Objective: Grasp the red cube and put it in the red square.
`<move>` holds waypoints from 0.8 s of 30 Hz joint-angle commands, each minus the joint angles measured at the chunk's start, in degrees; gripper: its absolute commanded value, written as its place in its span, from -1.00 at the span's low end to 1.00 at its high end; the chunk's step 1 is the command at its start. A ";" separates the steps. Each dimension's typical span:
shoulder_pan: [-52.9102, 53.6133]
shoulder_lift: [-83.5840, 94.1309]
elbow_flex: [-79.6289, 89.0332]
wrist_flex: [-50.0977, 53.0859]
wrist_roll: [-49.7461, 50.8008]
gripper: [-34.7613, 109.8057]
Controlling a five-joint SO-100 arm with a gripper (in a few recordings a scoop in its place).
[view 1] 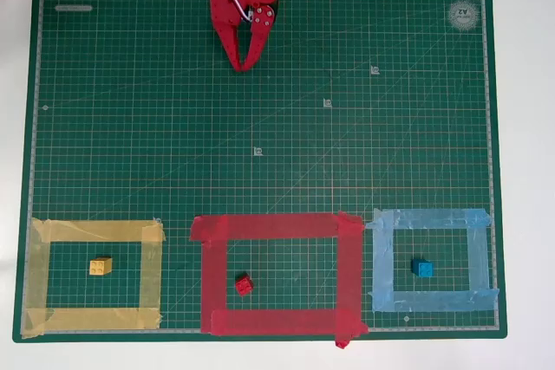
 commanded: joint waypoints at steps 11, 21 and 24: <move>-0.70 11.43 0.79 20.39 -2.55 -0.53; -3.78 11.07 0.79 20.65 -2.55 -0.53; -3.52 10.99 0.79 20.74 -2.55 -0.53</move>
